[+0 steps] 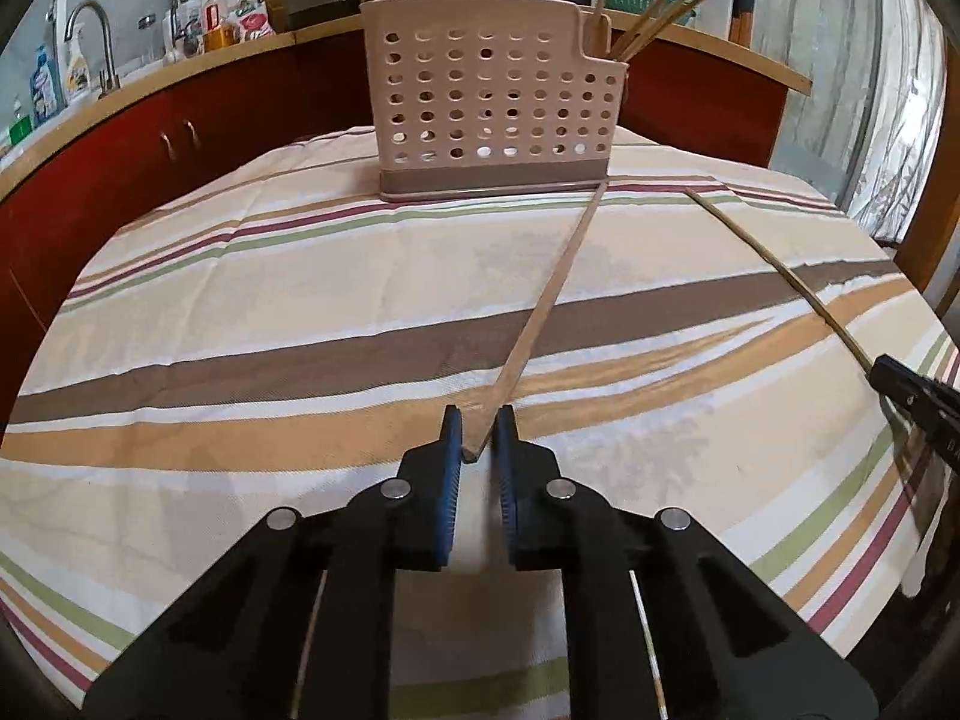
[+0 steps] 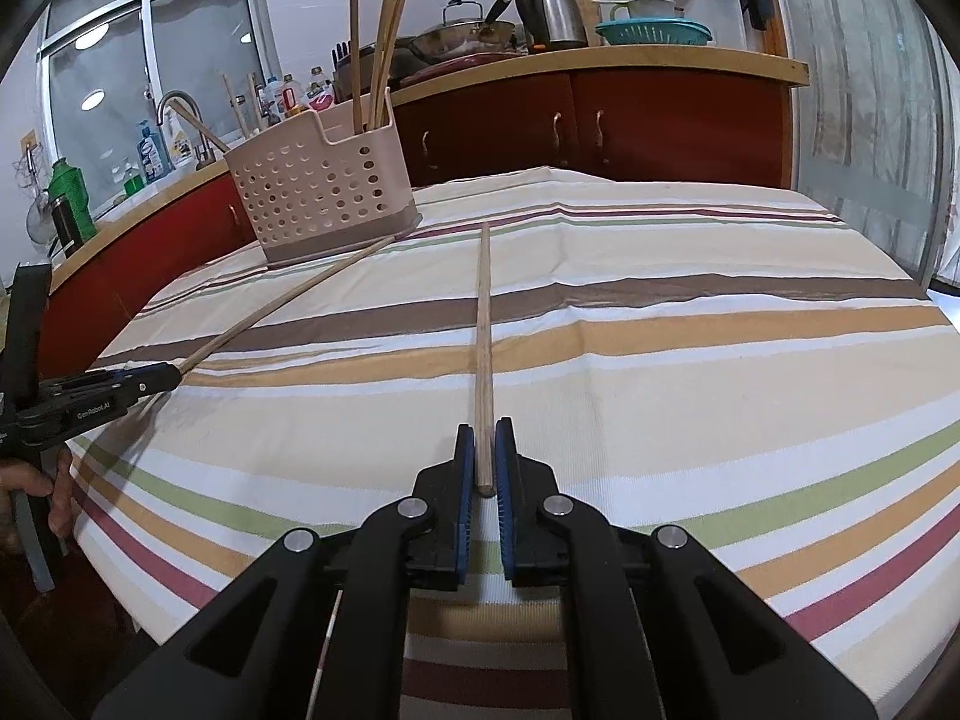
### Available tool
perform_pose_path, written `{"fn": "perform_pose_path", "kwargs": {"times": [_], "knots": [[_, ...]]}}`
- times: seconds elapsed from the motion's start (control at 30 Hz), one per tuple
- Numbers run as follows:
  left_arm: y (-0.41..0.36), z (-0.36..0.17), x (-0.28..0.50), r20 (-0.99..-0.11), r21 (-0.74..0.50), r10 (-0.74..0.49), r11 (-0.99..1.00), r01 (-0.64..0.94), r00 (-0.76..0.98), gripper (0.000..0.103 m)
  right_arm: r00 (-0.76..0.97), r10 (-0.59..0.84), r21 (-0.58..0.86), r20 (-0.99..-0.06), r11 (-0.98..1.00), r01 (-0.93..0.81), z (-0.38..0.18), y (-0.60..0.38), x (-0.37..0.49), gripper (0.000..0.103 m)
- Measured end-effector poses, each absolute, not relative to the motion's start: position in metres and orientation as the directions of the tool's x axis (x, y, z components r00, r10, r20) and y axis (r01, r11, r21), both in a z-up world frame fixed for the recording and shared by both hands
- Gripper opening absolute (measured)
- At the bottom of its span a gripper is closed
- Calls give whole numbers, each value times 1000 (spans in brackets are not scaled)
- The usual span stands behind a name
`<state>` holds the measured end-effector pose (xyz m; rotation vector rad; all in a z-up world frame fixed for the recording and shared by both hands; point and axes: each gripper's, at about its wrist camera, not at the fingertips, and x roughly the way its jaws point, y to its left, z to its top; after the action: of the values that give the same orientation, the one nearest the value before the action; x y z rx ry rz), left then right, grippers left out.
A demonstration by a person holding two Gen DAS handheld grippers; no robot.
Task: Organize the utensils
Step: 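Close the left tool on the last loose chopstick while the right tool holds its own, then lift both held chopsticks upright and carry them over the beige caddy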
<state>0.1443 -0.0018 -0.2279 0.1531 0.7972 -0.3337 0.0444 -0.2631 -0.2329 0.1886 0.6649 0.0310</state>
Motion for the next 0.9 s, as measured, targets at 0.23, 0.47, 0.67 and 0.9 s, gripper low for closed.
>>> {"fn": "perform_pose_path", "kwargs": {"times": [0.23,0.47,0.67,0.9], "knots": [[2,-218,133,-690,-4,-250,940,342,680,11,789,96,186,-607,982,23,-230,-262,41,7],[17,-187,115,-602,-19,-260,950,311,755,11,827,83,161,-556,987,9,-210,-259,34,7],[27,-155,103,-527,-31,-258,958,286,810,10,862,80,139,-500,990,-11,-187,-255,32,7],[33,-125,95,-461,-32,-259,961,276,849,9,899,82,101,-430,994,-42,-157,-248,30,6]]}}
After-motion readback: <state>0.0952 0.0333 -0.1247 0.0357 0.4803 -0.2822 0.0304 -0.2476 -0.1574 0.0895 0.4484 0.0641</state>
